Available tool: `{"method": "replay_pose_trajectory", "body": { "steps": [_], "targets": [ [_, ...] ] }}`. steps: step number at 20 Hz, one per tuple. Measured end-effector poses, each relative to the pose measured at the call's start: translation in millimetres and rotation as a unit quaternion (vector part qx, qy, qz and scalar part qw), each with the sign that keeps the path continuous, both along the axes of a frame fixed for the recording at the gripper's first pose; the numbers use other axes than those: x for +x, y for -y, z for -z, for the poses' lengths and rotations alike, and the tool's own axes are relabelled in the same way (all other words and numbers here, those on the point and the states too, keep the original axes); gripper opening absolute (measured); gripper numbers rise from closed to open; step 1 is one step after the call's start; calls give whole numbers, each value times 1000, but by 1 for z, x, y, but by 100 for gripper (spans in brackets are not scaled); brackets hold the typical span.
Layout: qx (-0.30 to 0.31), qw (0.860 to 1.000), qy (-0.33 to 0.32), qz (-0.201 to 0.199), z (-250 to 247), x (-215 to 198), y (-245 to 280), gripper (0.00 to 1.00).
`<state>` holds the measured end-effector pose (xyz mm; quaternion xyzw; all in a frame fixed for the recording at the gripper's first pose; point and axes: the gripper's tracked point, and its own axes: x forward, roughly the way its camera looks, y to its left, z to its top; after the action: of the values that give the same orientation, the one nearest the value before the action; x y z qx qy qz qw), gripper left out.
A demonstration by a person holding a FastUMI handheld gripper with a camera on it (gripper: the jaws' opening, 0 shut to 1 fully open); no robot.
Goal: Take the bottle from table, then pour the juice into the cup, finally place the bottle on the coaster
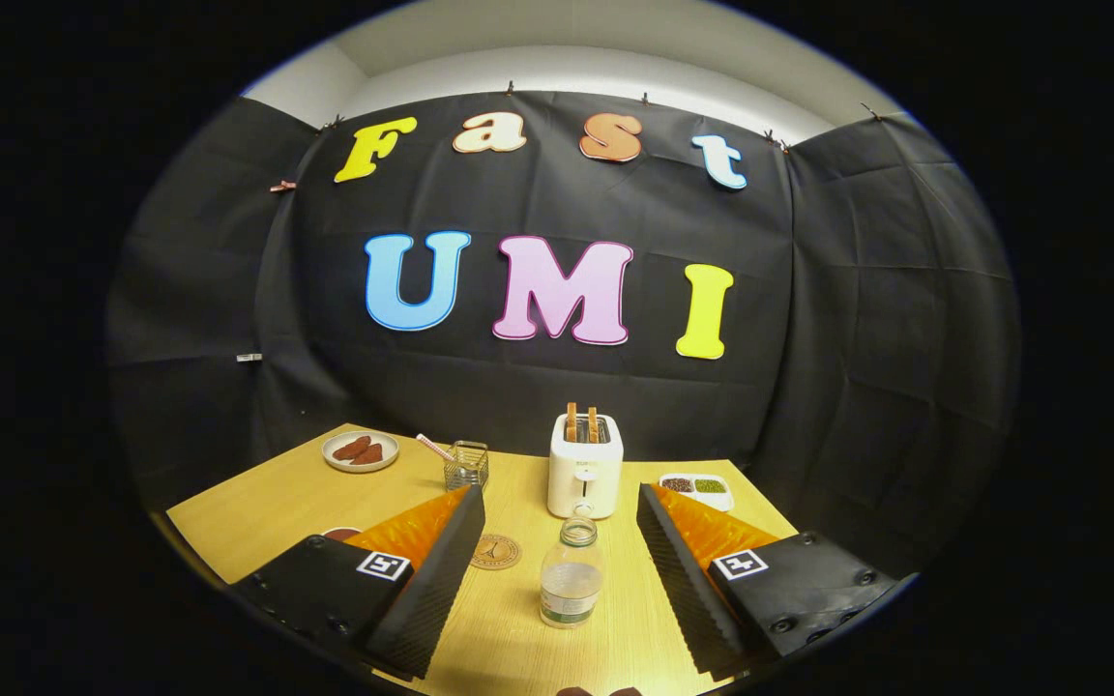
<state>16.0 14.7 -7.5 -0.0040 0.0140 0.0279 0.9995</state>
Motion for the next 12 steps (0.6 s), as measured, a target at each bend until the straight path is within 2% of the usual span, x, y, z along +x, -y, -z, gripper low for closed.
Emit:
{"method": "replay_pose_trajectory", "body": {
  "steps": [12],
  "targets": [
    [-8,1000,-13,-16,22,17,0,97]
  ]
}}
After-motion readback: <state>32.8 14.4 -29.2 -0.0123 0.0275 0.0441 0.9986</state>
